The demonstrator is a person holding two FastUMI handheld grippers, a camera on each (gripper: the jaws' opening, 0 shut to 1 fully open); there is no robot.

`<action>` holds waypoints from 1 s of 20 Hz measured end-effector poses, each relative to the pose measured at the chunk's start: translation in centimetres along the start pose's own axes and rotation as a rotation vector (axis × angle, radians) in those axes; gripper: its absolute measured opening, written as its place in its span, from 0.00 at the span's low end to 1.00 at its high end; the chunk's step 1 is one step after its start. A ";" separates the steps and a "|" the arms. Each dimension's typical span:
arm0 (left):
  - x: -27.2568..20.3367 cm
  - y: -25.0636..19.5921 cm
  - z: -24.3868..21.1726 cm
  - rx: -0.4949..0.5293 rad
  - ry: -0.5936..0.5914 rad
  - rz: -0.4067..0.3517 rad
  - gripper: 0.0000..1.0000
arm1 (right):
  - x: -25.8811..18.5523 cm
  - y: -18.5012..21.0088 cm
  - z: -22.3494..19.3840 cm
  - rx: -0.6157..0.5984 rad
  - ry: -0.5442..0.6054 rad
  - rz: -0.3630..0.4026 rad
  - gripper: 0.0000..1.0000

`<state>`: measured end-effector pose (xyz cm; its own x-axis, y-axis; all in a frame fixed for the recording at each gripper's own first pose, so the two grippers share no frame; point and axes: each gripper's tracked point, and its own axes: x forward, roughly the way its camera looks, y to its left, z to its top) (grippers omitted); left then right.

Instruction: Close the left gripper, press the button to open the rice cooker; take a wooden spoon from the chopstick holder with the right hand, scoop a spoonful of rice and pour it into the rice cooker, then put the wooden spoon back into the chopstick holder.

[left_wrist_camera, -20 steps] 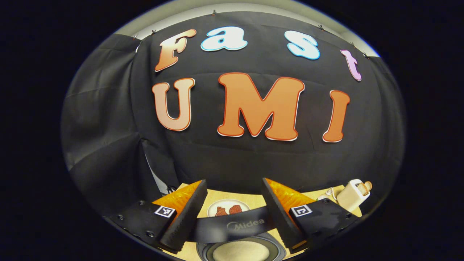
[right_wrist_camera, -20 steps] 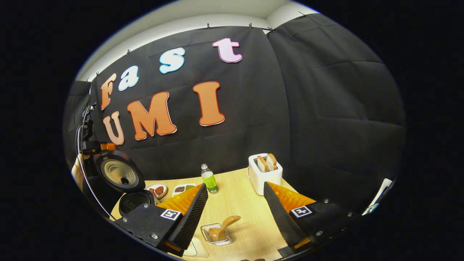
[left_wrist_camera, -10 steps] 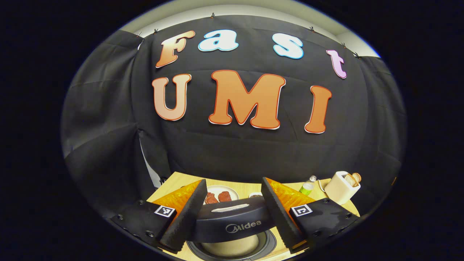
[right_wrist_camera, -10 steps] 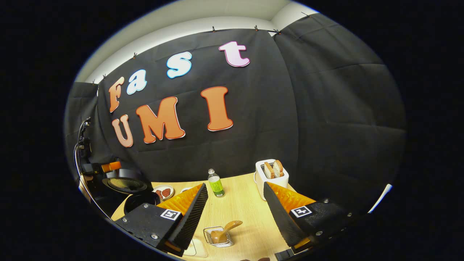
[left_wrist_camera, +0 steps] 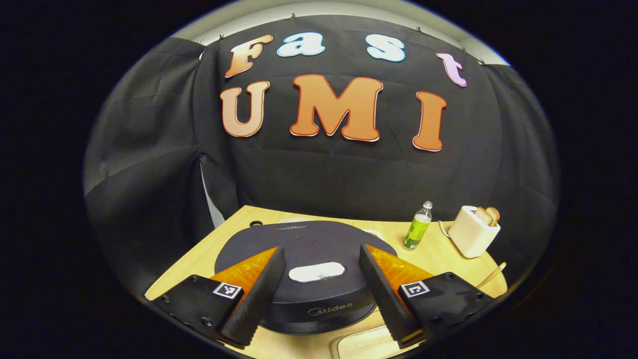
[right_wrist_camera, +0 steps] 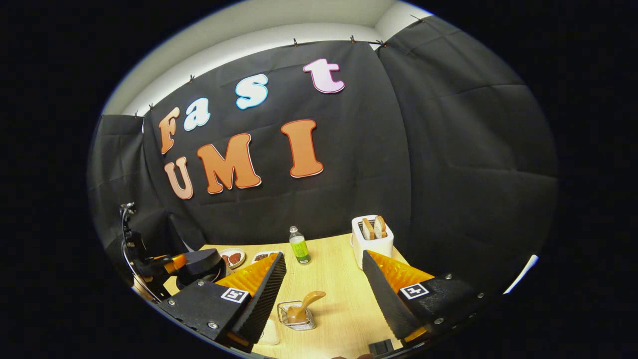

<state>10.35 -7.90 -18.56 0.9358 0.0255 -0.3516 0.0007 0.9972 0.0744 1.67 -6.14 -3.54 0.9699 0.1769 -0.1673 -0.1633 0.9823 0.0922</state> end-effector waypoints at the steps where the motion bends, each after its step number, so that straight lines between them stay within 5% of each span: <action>1: 0.1 -0.1 -0.9 0.015 -0.014 0.007 0.99 | -0.4 -0.2 -0.1 0.003 0.003 0.001 0.95; 8: 0.6 -0.3 -5.2 0.071 -0.012 0.028 0.94 | -0.9 -1.2 -1.0 0.007 0.028 0.000 0.95; 12: 0.4 -0.2 -5.1 0.064 -0.113 0.031 0.99 | -0.5 -1.1 -1.2 0.006 0.040 0.009 0.95; 20: 0.6 -0.2 -6.3 0.080 -0.078 0.071 1.00 | 0.1 -2.2 -1.9 0.015 0.058 -0.009 0.95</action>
<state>8.69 -7.69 -24.71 0.9590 0.0876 -0.2694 -0.0415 0.9842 0.1722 1.81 -8.19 -5.68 0.9592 0.1714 -0.2249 -0.1509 0.9829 0.1055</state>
